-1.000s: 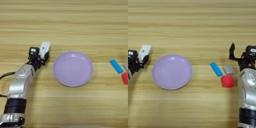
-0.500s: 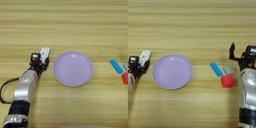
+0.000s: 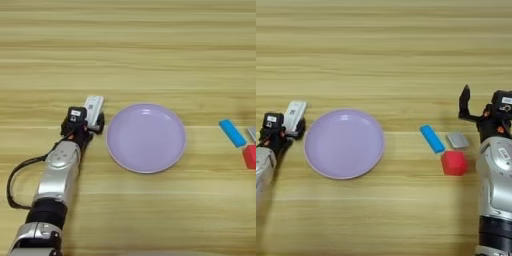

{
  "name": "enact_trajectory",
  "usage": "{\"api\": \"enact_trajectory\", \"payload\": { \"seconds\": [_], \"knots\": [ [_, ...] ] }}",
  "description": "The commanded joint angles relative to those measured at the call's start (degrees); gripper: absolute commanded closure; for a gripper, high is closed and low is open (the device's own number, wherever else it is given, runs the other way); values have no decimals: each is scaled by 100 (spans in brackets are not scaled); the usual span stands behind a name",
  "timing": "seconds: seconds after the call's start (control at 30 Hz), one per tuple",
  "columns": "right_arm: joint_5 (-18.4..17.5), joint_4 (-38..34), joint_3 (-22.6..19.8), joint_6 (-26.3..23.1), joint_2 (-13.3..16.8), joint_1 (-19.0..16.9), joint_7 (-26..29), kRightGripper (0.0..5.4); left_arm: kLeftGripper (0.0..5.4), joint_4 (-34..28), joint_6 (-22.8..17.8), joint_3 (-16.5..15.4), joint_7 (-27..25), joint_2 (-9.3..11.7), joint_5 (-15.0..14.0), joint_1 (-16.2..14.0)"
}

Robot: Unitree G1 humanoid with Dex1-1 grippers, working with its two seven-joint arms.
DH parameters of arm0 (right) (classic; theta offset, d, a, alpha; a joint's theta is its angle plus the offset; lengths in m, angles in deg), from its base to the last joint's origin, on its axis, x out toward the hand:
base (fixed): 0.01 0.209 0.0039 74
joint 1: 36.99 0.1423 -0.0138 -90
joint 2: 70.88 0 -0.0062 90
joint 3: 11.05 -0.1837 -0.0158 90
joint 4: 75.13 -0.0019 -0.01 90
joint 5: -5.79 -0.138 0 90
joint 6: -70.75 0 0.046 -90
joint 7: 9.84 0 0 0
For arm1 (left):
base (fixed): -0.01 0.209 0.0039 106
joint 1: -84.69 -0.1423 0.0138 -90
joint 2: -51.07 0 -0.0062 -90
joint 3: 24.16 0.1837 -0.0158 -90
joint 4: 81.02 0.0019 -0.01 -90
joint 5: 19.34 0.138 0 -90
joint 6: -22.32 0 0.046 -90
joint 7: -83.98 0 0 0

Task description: Move the objects on the table

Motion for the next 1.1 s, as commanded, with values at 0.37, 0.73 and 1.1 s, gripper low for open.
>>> {"api": "enact_trajectory", "payload": {
  "seconds": [0.37,0.73,1.1],
  "knots": [
    [-23,303,-99,135,142,19,193,0,2,679,2375,-528,-183,-140,-408,84],
    [-2,28,-157,103,250,-80,219,0,2,269,2087,-467,-249,-172,-426,-564],
    [-27,-940,-57,-17,104,-844,233,0,2,-282,1696,-164,-118,-223,-140,-871]
  ]
}}
